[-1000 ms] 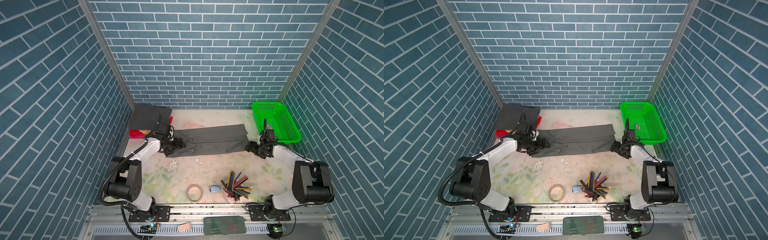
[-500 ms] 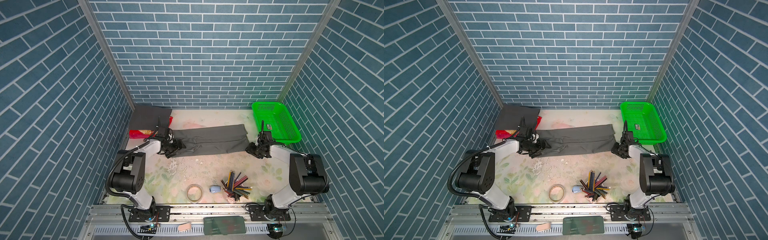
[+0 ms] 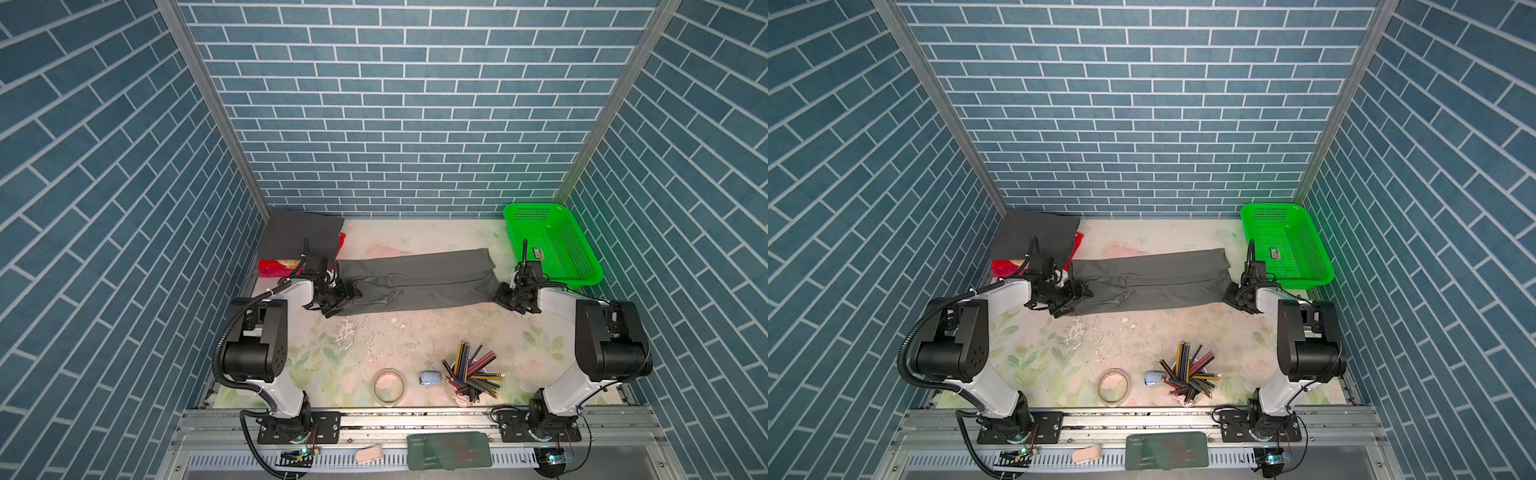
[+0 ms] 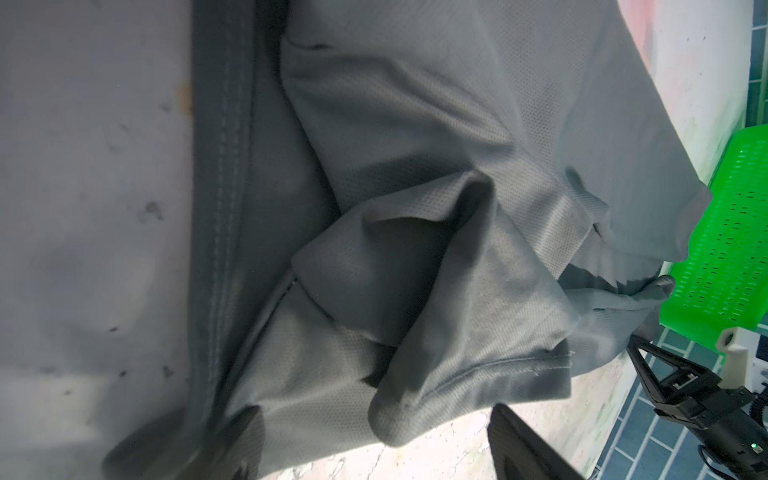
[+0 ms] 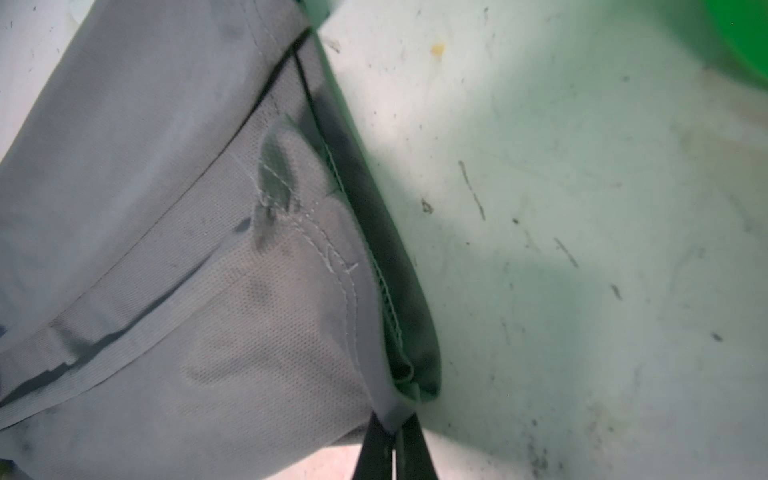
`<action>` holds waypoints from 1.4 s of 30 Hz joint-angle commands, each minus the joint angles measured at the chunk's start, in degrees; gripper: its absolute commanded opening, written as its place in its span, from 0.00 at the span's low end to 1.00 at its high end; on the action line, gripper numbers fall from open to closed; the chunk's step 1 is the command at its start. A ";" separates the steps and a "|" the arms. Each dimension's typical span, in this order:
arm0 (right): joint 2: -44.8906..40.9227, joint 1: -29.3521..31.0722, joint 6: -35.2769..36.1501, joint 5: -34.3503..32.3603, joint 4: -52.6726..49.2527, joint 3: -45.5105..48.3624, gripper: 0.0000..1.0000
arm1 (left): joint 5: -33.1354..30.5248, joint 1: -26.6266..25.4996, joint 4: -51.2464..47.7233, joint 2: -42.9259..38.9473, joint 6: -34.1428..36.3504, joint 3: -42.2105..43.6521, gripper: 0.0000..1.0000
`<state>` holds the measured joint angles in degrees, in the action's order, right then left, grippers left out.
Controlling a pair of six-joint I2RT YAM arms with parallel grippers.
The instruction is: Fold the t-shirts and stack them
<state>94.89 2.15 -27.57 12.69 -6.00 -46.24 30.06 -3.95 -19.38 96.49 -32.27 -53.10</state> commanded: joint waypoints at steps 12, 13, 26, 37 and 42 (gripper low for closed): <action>-11.98 -3.20 0.82 -1.44 -6.19 9.93 0.00 | -4.56 1.40 -6.19 -1.45 4.86 4.24 0.87; -12.69 -3.16 0.68 -1.52 -6.51 10.36 0.00 | -4.74 1.49 -6.47 -1.71 5.01 4.68 0.87; -12.32 -2.73 0.84 -0.37 -7.07 8.75 0.10 | -6.65 2.36 -9.25 -1.92 6.91 0.36 0.87; -12.53 3.08 0.59 -2.78 -9.53 4.82 0.49 | -7.81 3.07 -9.42 -4.69 7.38 -1.08 0.87; -13.42 4.85 1.17 -3.54 -11.26 2.03 0.72 | -10.11 2.76 -9.85 -7.35 7.11 -2.26 0.87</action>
<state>82.28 6.28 -26.65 10.68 -14.90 -42.02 22.31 -1.37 -27.57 91.70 -25.67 -53.56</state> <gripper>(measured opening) 0.682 0.867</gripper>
